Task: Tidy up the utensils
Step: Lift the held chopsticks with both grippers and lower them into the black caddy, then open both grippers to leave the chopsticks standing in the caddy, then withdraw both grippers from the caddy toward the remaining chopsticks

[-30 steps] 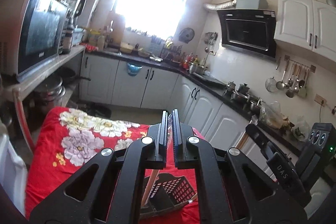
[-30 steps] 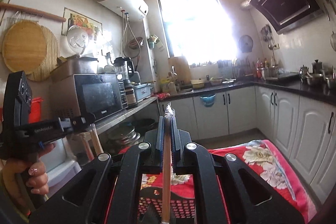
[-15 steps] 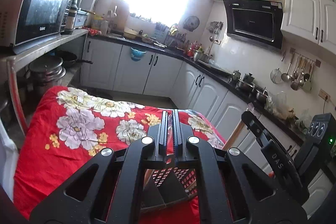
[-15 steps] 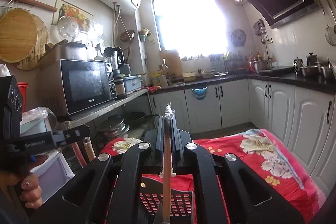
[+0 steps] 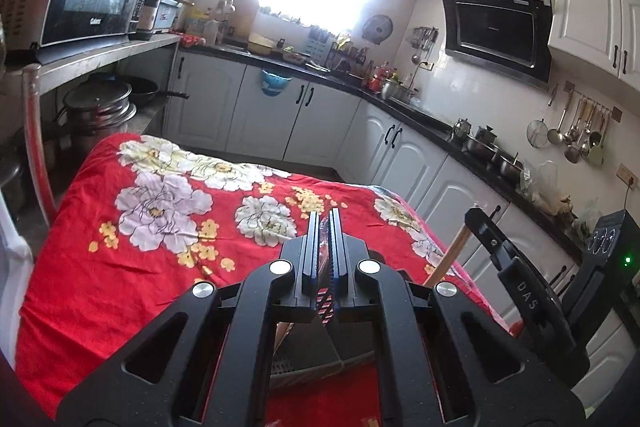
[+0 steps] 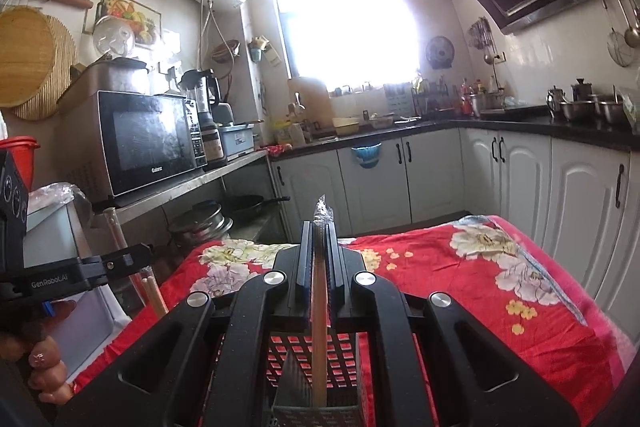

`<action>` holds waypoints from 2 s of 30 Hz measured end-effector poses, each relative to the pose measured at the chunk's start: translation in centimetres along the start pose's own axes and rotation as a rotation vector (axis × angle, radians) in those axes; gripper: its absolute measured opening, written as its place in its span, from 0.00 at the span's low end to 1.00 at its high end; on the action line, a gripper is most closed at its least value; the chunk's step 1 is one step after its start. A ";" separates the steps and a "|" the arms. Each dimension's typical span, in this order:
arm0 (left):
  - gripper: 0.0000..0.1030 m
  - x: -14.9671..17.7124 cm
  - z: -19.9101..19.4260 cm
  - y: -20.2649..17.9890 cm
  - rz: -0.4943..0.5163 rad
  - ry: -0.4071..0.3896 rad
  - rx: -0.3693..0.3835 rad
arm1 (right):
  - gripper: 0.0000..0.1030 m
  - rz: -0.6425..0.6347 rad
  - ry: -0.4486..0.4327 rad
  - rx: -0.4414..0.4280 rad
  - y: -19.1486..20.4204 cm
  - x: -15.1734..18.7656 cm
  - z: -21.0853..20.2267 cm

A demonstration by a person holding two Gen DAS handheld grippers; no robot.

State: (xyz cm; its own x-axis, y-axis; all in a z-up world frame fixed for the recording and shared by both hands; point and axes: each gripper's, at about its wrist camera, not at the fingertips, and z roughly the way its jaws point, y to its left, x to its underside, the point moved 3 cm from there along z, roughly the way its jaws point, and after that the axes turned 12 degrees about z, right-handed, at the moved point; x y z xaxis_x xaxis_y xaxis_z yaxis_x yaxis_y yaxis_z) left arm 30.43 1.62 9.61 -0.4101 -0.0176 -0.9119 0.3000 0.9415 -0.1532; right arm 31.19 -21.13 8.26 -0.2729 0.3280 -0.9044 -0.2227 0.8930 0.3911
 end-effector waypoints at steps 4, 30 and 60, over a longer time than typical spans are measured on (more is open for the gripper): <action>0.02 0.4 -0.5 0.4 -0.009 -0.007 -0.012 | 0.09 0.017 0.029 0.020 -0.7 0.5 -0.1; 0.62 2.5 -3.9 0.1 -0.008 -0.010 -0.079 | 0.68 0.086 0.120 0.069 -2.7 1.6 -5.4; 0.90 7.3 -10.1 -1.1 -0.013 -0.043 -0.067 | 0.74 0.044 0.210 0.069 -3.1 4.6 -12.9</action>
State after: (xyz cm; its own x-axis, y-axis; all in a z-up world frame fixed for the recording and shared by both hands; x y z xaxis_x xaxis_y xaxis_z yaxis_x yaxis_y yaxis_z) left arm 18.39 3.89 6.93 -0.3757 -0.0429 -0.9258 0.2364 0.9615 -0.1404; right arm 18.59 -26.40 5.10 -0.4718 0.3024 -0.8283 -0.1436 0.9005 0.4106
